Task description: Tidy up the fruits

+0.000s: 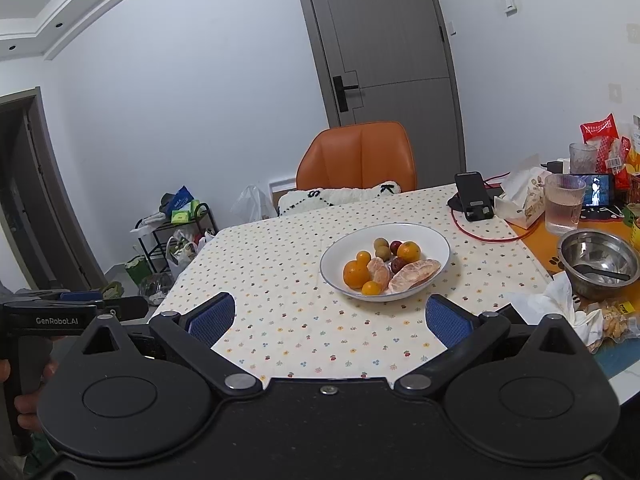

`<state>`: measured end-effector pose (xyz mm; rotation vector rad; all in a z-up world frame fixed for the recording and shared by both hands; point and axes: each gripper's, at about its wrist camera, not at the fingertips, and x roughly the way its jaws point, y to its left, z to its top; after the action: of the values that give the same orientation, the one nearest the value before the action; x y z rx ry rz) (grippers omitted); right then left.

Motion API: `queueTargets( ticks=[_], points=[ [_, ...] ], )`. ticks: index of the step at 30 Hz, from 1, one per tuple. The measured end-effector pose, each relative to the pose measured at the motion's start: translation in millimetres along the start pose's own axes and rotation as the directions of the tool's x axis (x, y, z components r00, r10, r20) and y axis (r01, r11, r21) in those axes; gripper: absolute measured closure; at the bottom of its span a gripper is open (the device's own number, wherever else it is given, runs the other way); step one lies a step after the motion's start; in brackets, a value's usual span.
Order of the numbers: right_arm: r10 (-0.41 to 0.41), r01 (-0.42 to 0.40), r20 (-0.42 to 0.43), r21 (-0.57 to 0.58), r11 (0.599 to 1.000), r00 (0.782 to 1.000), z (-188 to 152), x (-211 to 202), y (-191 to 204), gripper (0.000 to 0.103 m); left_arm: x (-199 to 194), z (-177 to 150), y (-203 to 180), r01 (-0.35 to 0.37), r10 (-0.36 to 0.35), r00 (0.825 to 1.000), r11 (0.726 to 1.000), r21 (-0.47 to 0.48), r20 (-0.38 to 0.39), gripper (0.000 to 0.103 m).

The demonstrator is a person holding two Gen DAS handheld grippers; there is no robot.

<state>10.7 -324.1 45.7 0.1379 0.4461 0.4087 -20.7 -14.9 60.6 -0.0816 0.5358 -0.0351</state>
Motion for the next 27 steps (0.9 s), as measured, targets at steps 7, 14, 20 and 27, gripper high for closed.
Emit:
queueTargets(
  ticks=[7, 14, 20, 27],
  points=[
    [0.001, -0.001, 0.001, -0.002, 1.0, 1.0, 0.1, 0.0, 0.3, 0.0, 0.3, 0.1, 0.4, 0.0, 0.0, 1.0, 1.0, 0.0, 0.0, 0.0],
    [-0.001, 0.001, -0.001, -0.002, 1.0, 1.0, 0.0, 0.1, -0.2, 0.0, 0.4, -0.3, 1.3, -0.002, 0.002, 1.0, 1.0, -0.002, -0.001, 0.0],
    [-0.001, 0.001, -0.001, -0.001, 1.0, 1.0, 0.1, -0.1, 0.0, 0.0, 0.5, -0.2, 1.4, -0.002, 0.002, 1.0, 1.0, -0.003, -0.001, 0.0],
    [0.002, -0.002, -0.004, -0.004, 1.0, 1.0, 0.4, 0.2, -0.4, 0.0, 0.9, -0.4, 2.0, -0.004, 0.004, 1.0, 1.0, -0.002, -0.004, 0.0]
  ],
)
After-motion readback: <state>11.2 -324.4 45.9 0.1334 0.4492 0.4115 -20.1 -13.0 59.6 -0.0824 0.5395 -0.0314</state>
